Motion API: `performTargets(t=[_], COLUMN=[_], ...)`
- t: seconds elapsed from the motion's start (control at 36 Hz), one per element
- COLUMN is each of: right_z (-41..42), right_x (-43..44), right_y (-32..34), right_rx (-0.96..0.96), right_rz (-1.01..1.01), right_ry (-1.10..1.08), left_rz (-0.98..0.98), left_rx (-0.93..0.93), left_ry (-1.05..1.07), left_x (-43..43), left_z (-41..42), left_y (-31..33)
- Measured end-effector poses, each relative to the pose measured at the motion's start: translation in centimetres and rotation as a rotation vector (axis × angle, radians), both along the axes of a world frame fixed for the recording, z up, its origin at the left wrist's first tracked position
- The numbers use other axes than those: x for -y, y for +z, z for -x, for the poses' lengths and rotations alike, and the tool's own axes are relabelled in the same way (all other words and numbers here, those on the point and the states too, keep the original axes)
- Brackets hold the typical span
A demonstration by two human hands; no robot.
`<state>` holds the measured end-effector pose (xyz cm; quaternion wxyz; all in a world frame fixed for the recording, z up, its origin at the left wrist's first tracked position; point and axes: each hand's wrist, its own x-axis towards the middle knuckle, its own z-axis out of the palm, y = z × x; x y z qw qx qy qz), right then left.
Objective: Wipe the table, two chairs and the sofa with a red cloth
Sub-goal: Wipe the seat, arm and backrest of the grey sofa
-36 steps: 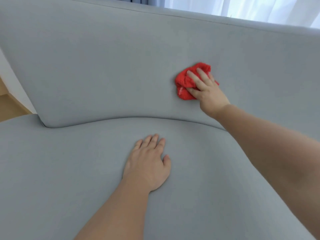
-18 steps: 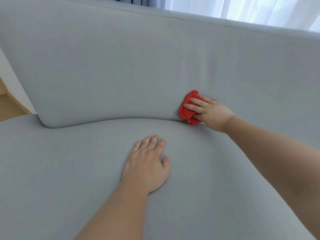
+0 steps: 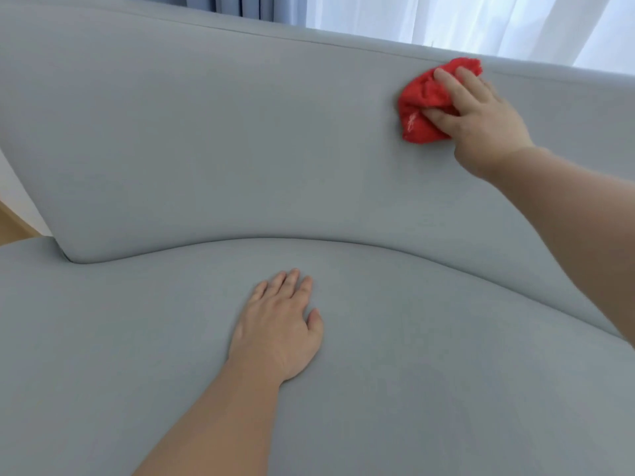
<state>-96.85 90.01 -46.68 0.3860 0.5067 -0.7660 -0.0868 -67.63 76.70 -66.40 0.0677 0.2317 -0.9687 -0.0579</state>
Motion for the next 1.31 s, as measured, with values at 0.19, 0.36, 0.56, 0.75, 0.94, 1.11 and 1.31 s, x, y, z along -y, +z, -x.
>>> performTargets(t=[0.19, 0.36, 0.56, 0.75, 0.94, 1.11, 1.31], right_z=[-1.4, -1.0, -1.0, -0.4, 0.6, 1.3, 0.8], right_x=[0.5, 0.5, 0.5, -0.5, -0.3, -0.7, -2.9], right_y=[0.5, 0.8, 1.6, 2.4, 0.9, -3.0, -13.7], right_rx=[0.207, 0.241, 0.218, 0.216, 0.203, 0.072, 0.077], right_rz=[0.087, 0.094, 0.060, 0.010, 0.075, 0.011, -0.394], right_ry=[-0.167, -0.137, -0.101, -0.028, 0.043, 0.073, 0.126], left_rz=[-0.005, -0.019, 0.004, 0.110, -0.062, -0.029, -0.020], left_rx=[-0.013, -0.016, 0.052, 0.248, 0.105, 0.008, -0.016], left_ry=[-0.007, -0.017, 0.006, 0.045, -0.143, -0.127, -0.123], left_x=[0.1, 0.2, -0.2, -2.3, -10.8, -11.5, -11.6], left_z=[0.0, 0.0, -0.1, 0.8, 5.7, 6.5, 6.5], left_y=[-0.2, -0.2, 0.5, 3.5, 2.9, 0.9, 0.7])
